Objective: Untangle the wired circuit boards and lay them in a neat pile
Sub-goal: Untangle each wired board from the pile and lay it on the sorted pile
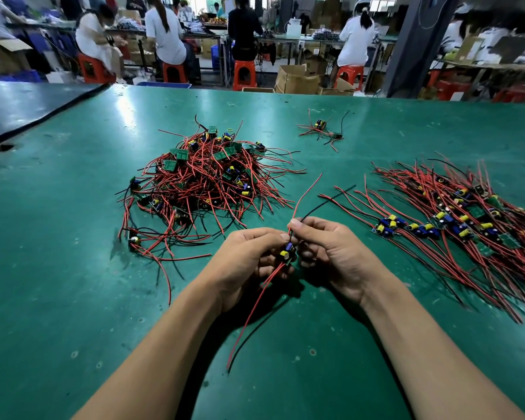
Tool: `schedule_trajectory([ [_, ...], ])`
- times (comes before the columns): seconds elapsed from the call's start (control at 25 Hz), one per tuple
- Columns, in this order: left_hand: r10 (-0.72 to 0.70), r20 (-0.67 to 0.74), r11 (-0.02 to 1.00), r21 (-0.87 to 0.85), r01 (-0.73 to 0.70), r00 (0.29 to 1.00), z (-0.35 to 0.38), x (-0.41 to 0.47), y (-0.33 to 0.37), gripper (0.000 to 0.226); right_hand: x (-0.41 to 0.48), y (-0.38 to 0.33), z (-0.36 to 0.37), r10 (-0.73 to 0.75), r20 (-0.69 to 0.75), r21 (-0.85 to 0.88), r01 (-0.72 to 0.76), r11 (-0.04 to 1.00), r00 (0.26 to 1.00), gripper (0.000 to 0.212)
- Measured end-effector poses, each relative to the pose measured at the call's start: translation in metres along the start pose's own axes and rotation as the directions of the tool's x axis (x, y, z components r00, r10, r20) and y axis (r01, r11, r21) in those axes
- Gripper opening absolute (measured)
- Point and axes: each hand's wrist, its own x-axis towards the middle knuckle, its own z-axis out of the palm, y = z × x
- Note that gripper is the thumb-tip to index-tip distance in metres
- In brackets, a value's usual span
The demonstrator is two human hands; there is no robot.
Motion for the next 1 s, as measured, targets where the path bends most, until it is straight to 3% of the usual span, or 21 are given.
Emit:
schedule_trajectory([
  [0.2, 0.048, -0.052, 0.997, 0.071, -0.044, 0.997, 0.004, -0.001, -0.003, 0.021, 0.000, 0.001, 0.001, -0.005, 0.042, -0.038, 0.007, 0.999, 0.999, 0.030],
  [0.48, 0.238, -0.178, 0.960, 0.191, -0.204, 0.955, 0.020, -0.003, -0.013, 0.014, 0.005, 0.005, 0.002, -0.055, -0.120, -0.037, 0.050, 0.998, 0.991, 0.029],
  [0.64, 0.241, -0.216, 0.948, 0.263, -0.181, 0.946, 0.019, 0.000, -0.014, 0.016, 0.006, 0.005, 0.000, -0.044, -0.134, -0.026, 0.040, 0.999, 0.990, 0.031],
  [0.88, 0.217, -0.154, 0.932, 0.325, -0.158, 0.964, 0.019, 0.000, -0.014, 0.020, 0.005, 0.005, 0.002, -0.043, -0.120, -0.039, 0.038, 0.999, 0.992, 0.030],
  [1.0, 0.173, -0.108, 0.952, 0.275, -0.137, 0.979, 0.017, -0.001, -0.012, 0.018, 0.004, 0.004, 0.005, -0.039, -0.146, -0.011, 0.038, 0.999, 0.989, 0.027],
])
